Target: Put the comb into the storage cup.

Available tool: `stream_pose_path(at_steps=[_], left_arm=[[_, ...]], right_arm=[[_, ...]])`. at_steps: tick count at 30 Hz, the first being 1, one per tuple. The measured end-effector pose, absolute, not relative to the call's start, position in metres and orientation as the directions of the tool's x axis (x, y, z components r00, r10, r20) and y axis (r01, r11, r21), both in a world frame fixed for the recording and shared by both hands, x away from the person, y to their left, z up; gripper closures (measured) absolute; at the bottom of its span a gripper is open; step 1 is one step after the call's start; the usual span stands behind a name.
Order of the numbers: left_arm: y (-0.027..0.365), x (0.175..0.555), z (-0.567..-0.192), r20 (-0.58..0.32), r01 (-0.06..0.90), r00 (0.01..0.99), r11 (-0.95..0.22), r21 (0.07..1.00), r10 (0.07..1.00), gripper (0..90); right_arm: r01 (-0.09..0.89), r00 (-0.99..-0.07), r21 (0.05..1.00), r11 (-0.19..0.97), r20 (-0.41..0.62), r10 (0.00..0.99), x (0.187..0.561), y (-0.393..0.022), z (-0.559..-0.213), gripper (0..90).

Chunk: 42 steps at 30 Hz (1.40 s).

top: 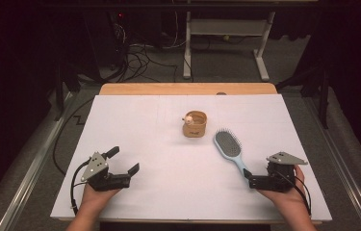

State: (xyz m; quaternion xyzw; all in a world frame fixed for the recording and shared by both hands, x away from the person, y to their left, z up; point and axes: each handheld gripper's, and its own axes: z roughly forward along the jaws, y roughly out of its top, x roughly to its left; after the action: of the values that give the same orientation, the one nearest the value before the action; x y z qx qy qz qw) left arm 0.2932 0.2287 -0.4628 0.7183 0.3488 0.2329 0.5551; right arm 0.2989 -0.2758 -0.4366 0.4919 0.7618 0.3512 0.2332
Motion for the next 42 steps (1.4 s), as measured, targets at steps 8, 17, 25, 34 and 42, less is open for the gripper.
stream_pose_path(at_steps=[8, 17, 25, 34, 42], left_arm=[[0.228, 0.293, -0.463, -0.051, 0.242, 0.653, -0.144, 0.960, 0.755, 4.8], [0.227, 0.294, -0.464, -0.051, 0.243, 0.656, -0.147, 0.959, 0.753, 4.9], [0.226, 0.293, -0.464, -0.049, 0.240, 0.660, -0.150, 0.959, 0.749, 5.0], [0.224, 0.294, -0.464, -0.041, 0.239, 0.665, -0.159, 0.958, 0.746, 5.0], [0.225, 0.293, -0.463, -0.039, 0.235, 0.669, -0.162, 0.958, 0.742, 5.0]], right_arm=[[0.633, -0.436, 0.712, 0.304, 0.004, 0.900, 0.304, -0.274, -0.438, 0.3], [0.669, -0.468, 0.643, 0.372, -0.024, 0.884, 0.307, -0.270, -0.443, 0.3], [0.691, -0.494, 0.593, 0.414, -0.032, 0.869, 0.307, -0.265, -0.445, 0.3], [0.705, -0.523, 0.545, 0.454, -0.033, 0.852, 0.310, -0.261, -0.446, 0.3], [0.722, -0.532, 0.512, 0.466, -0.019, 0.846, 0.323, -0.254, -0.446, 0.3]])
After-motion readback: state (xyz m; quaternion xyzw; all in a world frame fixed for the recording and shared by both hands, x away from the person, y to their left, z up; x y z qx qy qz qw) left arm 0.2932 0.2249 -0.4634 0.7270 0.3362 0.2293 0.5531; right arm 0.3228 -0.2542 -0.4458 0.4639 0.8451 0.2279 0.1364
